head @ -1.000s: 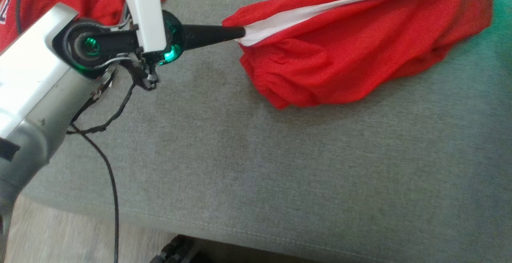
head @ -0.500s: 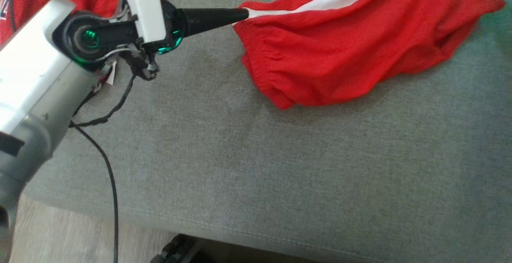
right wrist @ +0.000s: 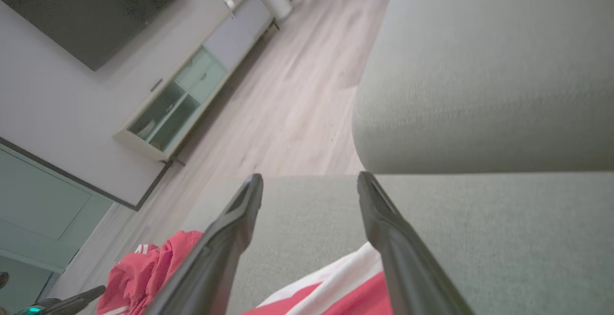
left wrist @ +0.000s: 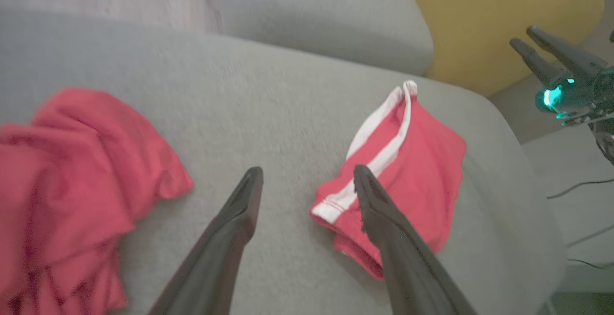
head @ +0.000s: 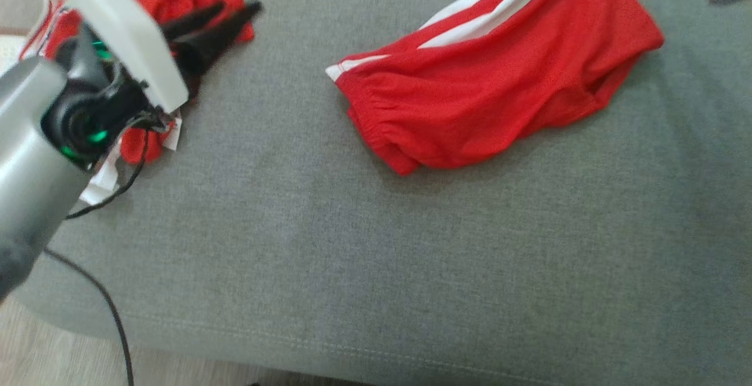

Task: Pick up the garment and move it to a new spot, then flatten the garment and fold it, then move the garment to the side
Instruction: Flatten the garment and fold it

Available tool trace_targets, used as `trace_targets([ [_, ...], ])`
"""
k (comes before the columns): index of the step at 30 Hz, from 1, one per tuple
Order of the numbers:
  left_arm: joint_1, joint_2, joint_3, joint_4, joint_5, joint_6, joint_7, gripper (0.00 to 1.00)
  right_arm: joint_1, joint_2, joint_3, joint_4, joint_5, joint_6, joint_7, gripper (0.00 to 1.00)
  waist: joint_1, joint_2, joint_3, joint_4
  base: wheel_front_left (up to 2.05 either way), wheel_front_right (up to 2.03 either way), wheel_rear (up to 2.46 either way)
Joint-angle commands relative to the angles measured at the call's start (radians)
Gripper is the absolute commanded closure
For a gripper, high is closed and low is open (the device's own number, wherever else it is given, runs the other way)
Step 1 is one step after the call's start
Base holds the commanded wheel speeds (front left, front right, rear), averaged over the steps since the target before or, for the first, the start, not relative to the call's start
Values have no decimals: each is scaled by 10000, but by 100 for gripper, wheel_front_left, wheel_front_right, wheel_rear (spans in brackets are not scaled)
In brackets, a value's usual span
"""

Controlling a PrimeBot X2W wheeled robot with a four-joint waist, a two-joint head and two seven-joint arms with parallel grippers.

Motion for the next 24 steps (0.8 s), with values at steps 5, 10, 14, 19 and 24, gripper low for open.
trace_targets([
  [5, 715, 264, 796, -254, 1508, 1290, -3280, 0, 1349, -75, -22, -39, -897, 77, -2488, 0, 0, 0, -740, -35, 0, 0, 0],
  [10, 2013, -163, 1159, -1218, 2984, 3128, -4721, 0, 1956, 223, 193, 1214, -1320, 77, -3323, 0, 0, 0, -960, 232, 0, 0, 0],
  [14, 3547, -1032, 2919, -2573, 4888, 4196, -4752, 0, 1832, 381, 516, 2266, -1687, 77, -3119, 0, 0, 0, -796, 655, 0, 0, 0],
  [19, 5846, -2592, 4680, -3850, 7193, 4279, -4756, 0, 1544, 459, 944, 3576, -1875, 77, -1891, 0, 0, 0, -530, 1329, 0, 0, 0],
  [24, 7331, -4012, 5503, -4154, 8863, 3553, -4757, 0, 1259, 468, 1263, 4810, -1910, 77, -138, 0, 0, 0, -417, 2007, 0, 0, 0],
])
